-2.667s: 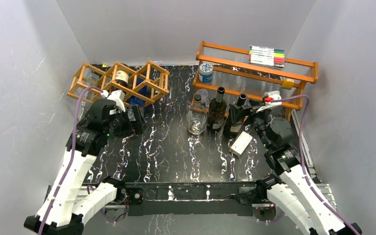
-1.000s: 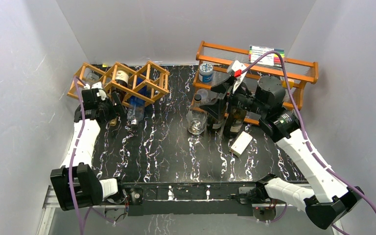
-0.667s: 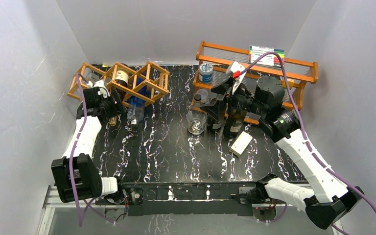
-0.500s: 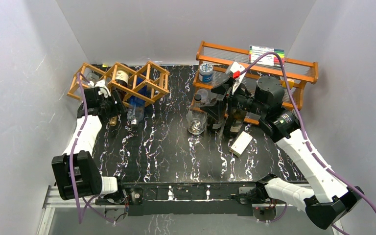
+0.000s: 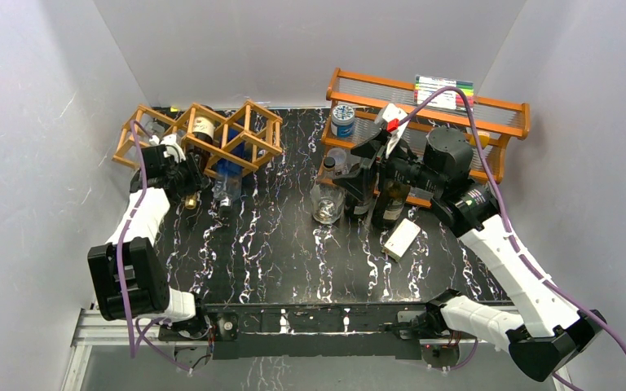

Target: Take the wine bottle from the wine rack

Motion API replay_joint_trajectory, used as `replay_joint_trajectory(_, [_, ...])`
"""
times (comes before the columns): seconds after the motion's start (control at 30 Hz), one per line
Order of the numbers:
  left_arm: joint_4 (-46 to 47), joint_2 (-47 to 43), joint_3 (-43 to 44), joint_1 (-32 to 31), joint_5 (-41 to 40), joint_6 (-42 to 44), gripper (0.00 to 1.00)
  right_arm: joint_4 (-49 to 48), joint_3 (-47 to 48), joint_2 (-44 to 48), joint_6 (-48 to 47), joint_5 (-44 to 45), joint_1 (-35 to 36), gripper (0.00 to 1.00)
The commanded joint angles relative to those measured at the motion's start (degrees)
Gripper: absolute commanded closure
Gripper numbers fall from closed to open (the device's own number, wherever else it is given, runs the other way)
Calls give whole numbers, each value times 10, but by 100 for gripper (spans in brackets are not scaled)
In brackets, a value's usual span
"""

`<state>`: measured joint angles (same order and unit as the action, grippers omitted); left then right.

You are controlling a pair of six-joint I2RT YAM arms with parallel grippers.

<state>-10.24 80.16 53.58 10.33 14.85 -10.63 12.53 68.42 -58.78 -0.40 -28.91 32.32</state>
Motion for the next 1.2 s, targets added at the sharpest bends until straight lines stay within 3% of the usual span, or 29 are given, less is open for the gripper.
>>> replay_joint_trajectory(0.0, [25,-8,-4,-3,52,-11,66,-16,-1,16,-2,-6,3,2])
replay_joint_trajectory(0.33, [120,-12,-66,-4,155,-156,82,-25,-8,14,8,-10,5,2])
replay_joint_trajectory(0.53, [182,-62,-111,-4,172,-170,100,-23,-10,16,13,-9,7,2])
replay_joint_trajectory(0.87, [314,-149,-208,-4,192,-179,100,-25,-18,15,17,-12,9,2])
replay_joint_trajectory(1.07, [328,-206,-250,-6,195,-200,100,-26,-20,13,17,-12,10,2])
replay_joint_trajectory(1.17, [289,-247,-269,-7,188,-216,100,-27,-22,8,17,-11,11,2])
